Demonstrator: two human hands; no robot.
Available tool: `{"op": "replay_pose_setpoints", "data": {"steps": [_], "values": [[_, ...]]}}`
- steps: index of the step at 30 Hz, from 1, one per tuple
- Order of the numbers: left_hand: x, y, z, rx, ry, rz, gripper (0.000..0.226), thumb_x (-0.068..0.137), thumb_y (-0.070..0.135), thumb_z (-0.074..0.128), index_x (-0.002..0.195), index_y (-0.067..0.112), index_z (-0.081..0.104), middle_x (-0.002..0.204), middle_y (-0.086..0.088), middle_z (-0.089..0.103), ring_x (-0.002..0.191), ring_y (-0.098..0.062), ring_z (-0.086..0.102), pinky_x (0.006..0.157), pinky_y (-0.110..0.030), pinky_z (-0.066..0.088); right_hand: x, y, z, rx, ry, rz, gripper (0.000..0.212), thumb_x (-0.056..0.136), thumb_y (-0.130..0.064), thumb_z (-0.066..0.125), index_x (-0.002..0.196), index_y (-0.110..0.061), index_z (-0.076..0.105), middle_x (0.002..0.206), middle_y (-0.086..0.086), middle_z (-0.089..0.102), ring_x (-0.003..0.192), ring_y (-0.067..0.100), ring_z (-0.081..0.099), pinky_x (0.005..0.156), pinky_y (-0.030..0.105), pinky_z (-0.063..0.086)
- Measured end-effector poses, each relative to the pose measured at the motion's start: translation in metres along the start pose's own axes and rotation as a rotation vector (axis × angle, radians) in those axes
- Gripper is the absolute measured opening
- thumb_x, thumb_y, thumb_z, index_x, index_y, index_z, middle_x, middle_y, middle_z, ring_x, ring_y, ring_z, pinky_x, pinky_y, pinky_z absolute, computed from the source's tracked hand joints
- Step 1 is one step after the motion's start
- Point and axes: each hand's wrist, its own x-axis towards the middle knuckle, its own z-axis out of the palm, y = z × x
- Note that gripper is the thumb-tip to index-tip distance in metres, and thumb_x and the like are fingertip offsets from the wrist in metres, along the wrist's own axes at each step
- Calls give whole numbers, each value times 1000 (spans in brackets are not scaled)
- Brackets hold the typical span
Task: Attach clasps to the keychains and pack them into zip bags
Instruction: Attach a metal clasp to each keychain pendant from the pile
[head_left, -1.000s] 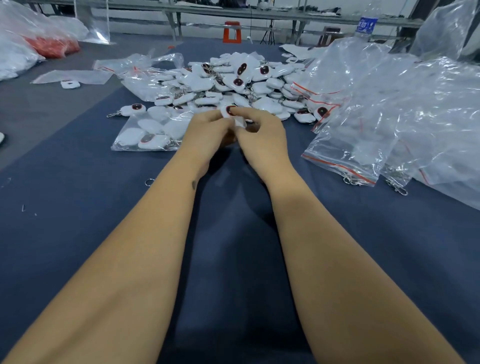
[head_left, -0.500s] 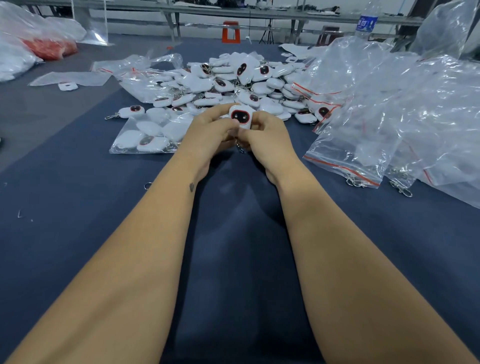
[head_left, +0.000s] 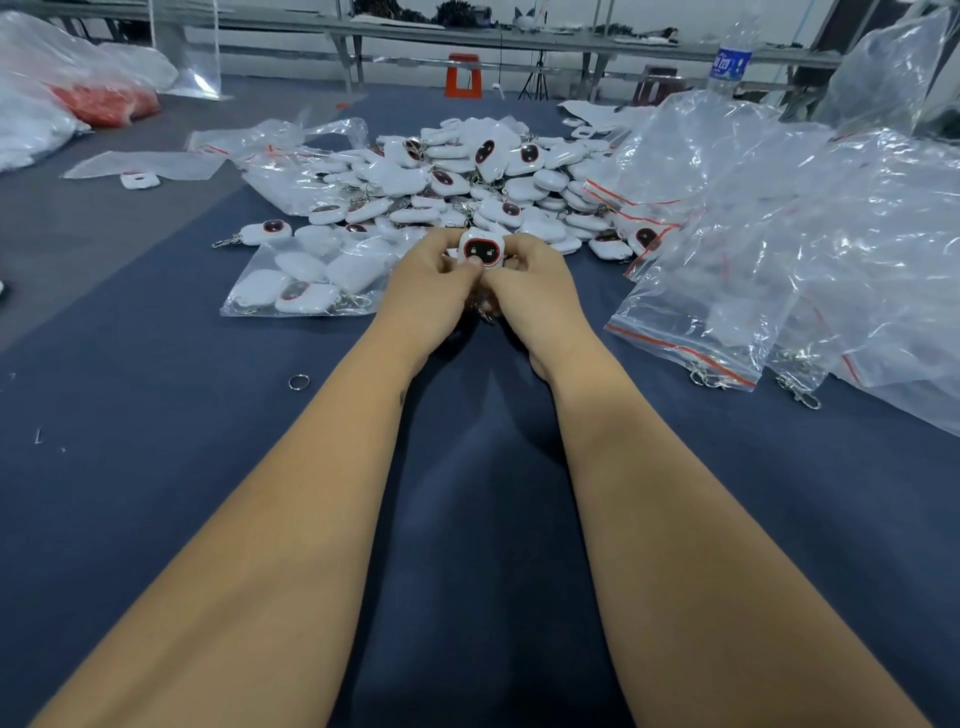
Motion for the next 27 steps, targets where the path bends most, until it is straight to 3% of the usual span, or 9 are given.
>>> {"op": "replay_pose_setpoints", "data": {"steps": [4, 6, 11, 14, 17, 23, 27], "values": [[-2, 2, 4, 76, 32, 5, 20, 98, 15, 50, 112, 25, 59, 103, -12, 68, 90, -28, 66, 87, -42, 53, 0, -2, -1, -3, 1, -13, 17, 93, -7, 50, 95, -15, 64, 75, 3, 59, 55, 12, 53, 55, 22, 46], [-3, 4, 3, 81, 47, -1, 19, 96, 14, 50, 105, 27, 60, 97, -9, 67, 84, -22, 63, 84, -39, 53, 0, -1, -1, -31, 1, -20, 14, 96, -11, 50, 97, -14, 63, 76, 3, 58, 57, 12, 53, 61, 25, 47], [-8, 7, 2, 13, 43, -50, 16, 90, 14, 53, 95, 25, 63, 101, -15, 70, 90, -26, 65, 95, -50, 52, 0, 0, -2, -70, 4, -19, 12, 99, -15, 49, 95, -15, 60, 78, 1, 60, 61, 9, 54, 57, 18, 47], [-10, 11, 3, 19, 40, -66, 25, 79, 28, 55, 101, 23, 66, 104, -14, 71, 98, -31, 67, 95, -50, 52, 1, 1, -1, -124, 15, 4, 15, 100, -19, 46, 89, -16, 57, 86, 3, 62, 72, 15, 54, 72, 34, 51], [-10, 12, 3, -7, 31, -79, 30, 71, 33, 54, 96, 24, 69, 102, -10, 72, 92, -25, 66, 95, -51, 52, 1, 0, 1, -175, 38, 8, 21, 100, -21, 44, 81, -19, 52, 93, 7, 63, 81, 20, 56, 82, 42, 51], [-9, 12, 0, -42, 41, -89, 33, 72, 32, 56, 101, 21, 69, 105, -11, 72, 95, -26, 67, 95, -49, 53, 1, 0, 2, -134, 27, -13, 14, 100, -21, 48, 91, -19, 59, 83, -1, 62, 76, 17, 57, 75, 36, 51], [-8, 7, 1, -24, 69, -55, 16, 90, 17, 55, 102, 21, 66, 102, -14, 70, 88, -26, 66, 91, -52, 54, 0, -1, 2, -118, 12, -15, 14, 98, -17, 49, 98, -14, 62, 88, 5, 62, 78, 19, 56, 75, 36, 48]]}}
